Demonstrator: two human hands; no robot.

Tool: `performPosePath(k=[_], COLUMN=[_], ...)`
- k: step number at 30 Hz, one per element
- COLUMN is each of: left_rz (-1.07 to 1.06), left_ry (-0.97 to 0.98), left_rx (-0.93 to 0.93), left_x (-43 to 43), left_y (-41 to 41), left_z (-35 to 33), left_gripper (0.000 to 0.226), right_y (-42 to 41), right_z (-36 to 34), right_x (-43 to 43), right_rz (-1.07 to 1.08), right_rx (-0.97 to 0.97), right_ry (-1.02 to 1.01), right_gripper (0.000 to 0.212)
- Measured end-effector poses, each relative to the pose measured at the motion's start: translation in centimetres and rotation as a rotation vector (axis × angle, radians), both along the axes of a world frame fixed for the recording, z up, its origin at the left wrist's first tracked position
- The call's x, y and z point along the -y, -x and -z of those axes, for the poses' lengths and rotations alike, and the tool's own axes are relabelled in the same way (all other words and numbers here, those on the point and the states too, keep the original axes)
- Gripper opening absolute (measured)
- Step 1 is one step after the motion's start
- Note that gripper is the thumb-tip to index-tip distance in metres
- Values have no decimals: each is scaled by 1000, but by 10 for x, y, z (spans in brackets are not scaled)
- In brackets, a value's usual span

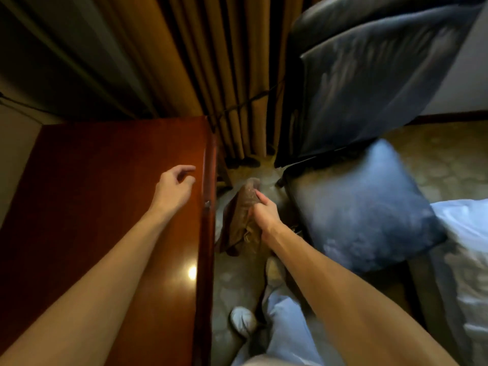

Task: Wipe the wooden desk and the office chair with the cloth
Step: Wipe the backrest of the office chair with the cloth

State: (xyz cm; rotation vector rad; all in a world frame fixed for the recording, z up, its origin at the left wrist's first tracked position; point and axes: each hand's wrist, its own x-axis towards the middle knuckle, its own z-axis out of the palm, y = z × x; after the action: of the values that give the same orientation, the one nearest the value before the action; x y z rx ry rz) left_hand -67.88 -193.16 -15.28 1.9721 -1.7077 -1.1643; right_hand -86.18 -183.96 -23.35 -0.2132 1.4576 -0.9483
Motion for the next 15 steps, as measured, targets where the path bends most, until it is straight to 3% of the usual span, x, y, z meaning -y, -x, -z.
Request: performPosePath(k=[9, 13, 15], left_rz=[240, 346, 405], left_ry=[204, 310, 360], left_rx=[-166, -128, -79], left_x=[64, 86, 94], left_y=[147, 208, 233], left_z=[-99, -147, -166], left_gripper=[31, 37, 38], right_y=[135, 186, 209], right_z=[-84, -110, -122], right_x=[4, 5, 5], right_rz=[153, 196, 288], right_rx=[-234, -299, -244], right_ry=[48, 70, 77], right_gripper=[46, 42, 35])
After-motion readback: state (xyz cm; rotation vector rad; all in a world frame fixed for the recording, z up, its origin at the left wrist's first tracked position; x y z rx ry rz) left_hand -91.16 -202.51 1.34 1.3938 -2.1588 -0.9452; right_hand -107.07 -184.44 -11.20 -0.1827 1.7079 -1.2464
